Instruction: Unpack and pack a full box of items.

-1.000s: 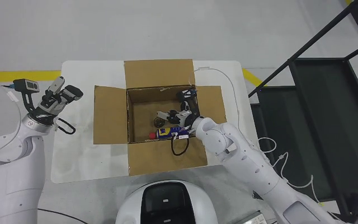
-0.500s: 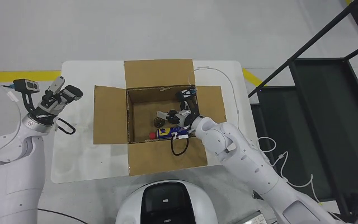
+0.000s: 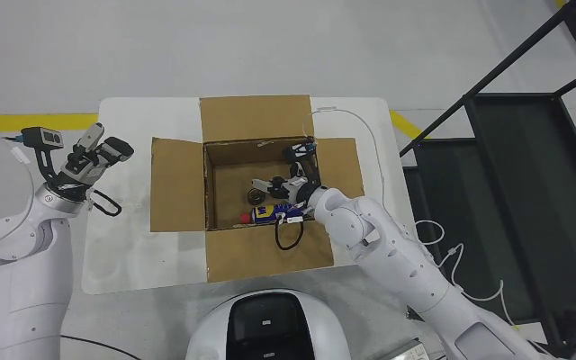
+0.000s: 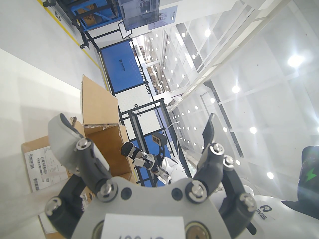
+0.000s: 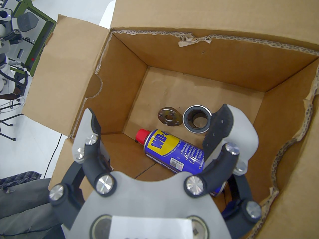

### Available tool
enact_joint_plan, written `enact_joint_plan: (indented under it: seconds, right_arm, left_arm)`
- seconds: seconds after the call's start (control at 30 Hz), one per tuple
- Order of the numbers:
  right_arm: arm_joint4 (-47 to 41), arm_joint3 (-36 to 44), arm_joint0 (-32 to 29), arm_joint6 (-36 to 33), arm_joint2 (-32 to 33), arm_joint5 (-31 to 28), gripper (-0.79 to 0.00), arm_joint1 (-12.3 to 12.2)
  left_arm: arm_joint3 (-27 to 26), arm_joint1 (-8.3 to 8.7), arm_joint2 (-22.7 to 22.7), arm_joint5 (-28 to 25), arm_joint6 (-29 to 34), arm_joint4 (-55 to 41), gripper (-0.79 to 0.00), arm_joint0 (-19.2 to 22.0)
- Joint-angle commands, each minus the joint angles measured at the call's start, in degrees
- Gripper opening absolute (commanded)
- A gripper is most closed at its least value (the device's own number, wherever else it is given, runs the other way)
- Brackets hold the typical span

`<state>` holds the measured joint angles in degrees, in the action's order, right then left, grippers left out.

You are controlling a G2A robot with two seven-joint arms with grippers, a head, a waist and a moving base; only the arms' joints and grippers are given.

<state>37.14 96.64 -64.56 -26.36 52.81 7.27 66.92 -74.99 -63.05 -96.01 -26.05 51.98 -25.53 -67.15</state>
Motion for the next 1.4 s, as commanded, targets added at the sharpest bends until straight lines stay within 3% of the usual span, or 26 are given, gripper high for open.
enact_joint_plan:
  seconds: [0.0, 0.63, 0.97, 1.37]
  right_arm:
    - [0.0, 0.0, 0.0, 0.0, 0.0, 0.0, 0.0, 0.0]
    - [1.1, -0.1, 0.1, -1.0, -0.5, -1.7, 0.0, 0.0]
    - [8.9, -7.7, 8.5, -12.8, -7.0, -9.9, 0.0, 1.5]
    - [13.9, -14.8, 13.5, -15.2, -8.8, -12.4, 0.0, 2.6]
  left_arm:
    - [0.0, 0.0, 0.0, 0.0, 0.0, 0.0, 0.0, 0.0]
    - [0.0, 0.0, 0.0, 0.0, 0.0, 0.0, 0.0, 0.0]
    - [0.0, 0.0, 0.0, 0.0, 0.0, 0.0, 0.0, 0.0]
    - [0.0, 0.0, 0.0, 0.0, 0.0, 0.0, 0.0, 0.0]
